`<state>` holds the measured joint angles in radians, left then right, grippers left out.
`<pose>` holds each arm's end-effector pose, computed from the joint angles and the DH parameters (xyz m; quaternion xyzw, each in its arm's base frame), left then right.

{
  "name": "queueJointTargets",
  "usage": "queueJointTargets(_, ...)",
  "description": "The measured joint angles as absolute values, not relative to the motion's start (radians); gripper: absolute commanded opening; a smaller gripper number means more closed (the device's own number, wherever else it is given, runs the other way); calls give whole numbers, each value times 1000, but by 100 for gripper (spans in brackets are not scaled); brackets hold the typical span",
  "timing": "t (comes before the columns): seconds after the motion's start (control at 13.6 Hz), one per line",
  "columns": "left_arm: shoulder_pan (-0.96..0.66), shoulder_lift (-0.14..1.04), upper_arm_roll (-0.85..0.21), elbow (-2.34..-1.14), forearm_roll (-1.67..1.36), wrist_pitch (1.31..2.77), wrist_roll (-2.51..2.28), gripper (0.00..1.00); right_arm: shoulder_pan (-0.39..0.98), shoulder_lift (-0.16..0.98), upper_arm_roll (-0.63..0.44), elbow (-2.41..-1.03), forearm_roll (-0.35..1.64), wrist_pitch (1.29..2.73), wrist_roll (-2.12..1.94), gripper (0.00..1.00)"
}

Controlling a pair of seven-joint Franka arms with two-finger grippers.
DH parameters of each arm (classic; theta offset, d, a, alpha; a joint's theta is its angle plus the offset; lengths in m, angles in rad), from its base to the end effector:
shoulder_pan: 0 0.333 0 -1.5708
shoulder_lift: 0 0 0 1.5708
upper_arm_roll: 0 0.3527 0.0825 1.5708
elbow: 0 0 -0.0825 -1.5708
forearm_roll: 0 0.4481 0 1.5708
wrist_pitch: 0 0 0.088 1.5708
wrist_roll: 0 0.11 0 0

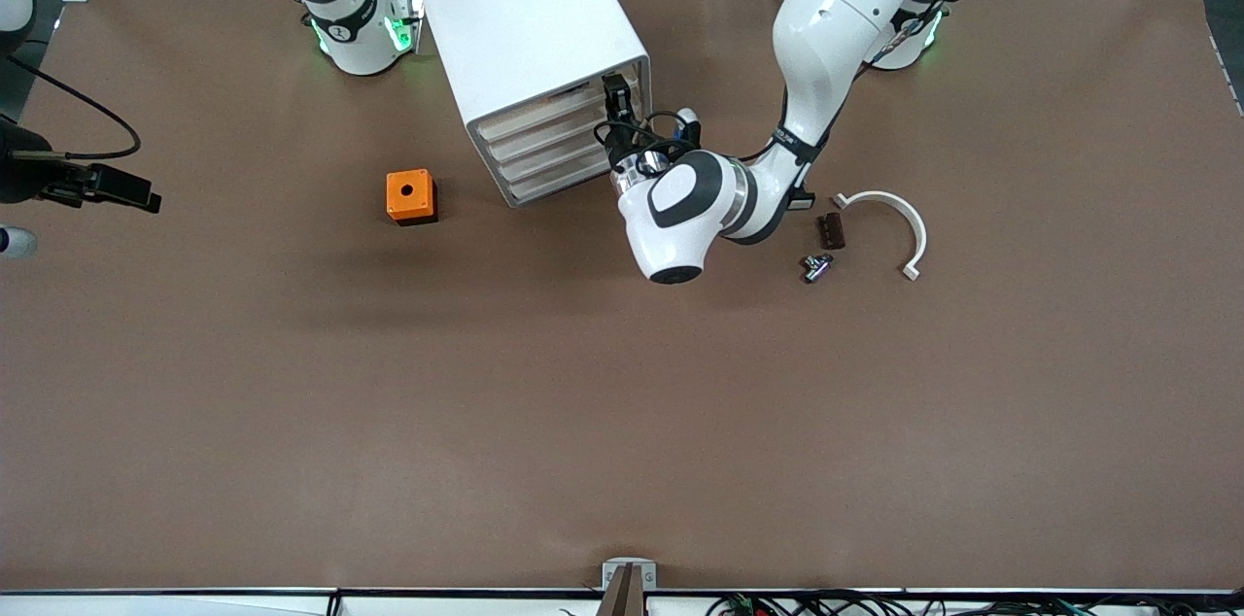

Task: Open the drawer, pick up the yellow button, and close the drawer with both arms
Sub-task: 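Grasp the front of the lowest drawer with the left gripper, then pull the drawer open with the left gripper while the right gripper approaches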

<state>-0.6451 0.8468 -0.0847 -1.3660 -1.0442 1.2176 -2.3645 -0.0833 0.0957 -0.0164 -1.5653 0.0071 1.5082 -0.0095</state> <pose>0.4733 -0.5597 0.2309 -0.4596 -0.5905 0.5328 0.3952 0.6367 -0.0624 0.5959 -0.9961 0.0450 0.0761 0.0069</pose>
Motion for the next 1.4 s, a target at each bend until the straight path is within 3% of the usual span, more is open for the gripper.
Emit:
queueJointTargets(0.29,-645,854,-84,-1368,-1044,1218,-2365,6,-83,96,-17,-1565,6,1508,-10,100)
queueJointTargets(0.88,-644,862,-83,-1368,-1044,1216,-2382,4,-83,96,-19,-1564,-1,1509,8,100)
queueJointTargets(1.4,-591,871,-79,-1368,-1048,1200,-2393,5,-77,96,-6,-1565,43,1509,284,100)
